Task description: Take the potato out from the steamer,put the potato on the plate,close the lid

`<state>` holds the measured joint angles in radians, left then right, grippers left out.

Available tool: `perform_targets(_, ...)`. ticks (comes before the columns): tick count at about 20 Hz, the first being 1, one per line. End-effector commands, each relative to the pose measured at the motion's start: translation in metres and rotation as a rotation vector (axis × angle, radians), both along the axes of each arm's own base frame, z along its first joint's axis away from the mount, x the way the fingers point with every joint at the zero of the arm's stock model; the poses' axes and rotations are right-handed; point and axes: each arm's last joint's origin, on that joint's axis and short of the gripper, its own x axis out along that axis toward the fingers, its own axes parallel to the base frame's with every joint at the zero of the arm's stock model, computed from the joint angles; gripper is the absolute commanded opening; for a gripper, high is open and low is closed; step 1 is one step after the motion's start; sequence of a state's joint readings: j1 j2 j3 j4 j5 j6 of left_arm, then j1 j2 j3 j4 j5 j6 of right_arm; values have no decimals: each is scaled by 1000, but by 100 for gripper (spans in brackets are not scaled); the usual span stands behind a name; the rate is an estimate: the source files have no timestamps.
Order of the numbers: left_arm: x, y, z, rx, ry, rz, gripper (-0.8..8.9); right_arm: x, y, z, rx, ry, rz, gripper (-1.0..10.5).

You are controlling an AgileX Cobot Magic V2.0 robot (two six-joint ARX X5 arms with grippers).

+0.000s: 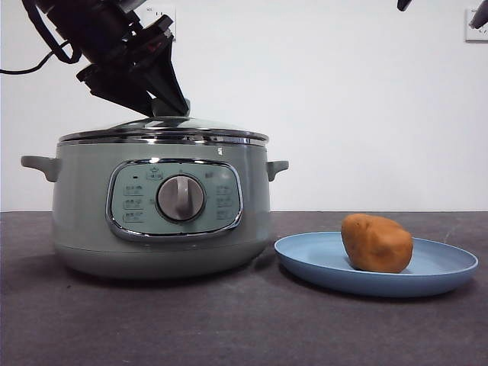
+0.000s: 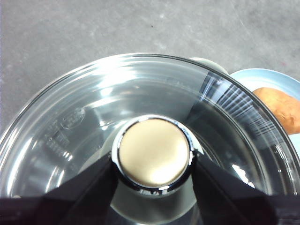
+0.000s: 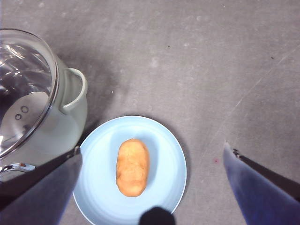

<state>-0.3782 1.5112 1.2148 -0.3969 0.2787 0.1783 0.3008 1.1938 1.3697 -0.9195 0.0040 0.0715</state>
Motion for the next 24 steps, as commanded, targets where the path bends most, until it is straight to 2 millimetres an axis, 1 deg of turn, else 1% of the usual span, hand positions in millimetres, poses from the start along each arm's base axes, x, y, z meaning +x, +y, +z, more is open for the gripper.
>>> perform_targets(1,-6,-2,-21,34,90,-21,-8,1,0,0,7,-1,-9,501)
perform_targets(5,-7,1,-25,118,98,53,-8,1,0,0,7,-1,-9,501)
perform_targets(10,-8,1,-26,119,113,48,-7,1,0,0,7,-2,-8,501)
perform_targets(12,-8,1,-26,115,108,49,7,1,0,0,7,-1,-8,501)
perform_targets(13,-8,1,-26,113,109,51,58,1,0,0,7,-1,-8,501)
perform_targets(15,-7,1,-25,106,111,63,345,1,0,0,7,-1,-8,501)
perform_targets(16,-6,1,-25,92,111,76,442,1,0,0,8,-1,-7,501)
perform_targets(20,-3,0,-18,58,84,93,449,1,0,0,7,-1,-7,501)
perform_targets(22,-2,-1,-7,49,65,94,449,1,0,0,10,0,-4,501)
perform_targets(24,-1,-1,11,35,41,96,449,1,1,0,11,0,-3,501)
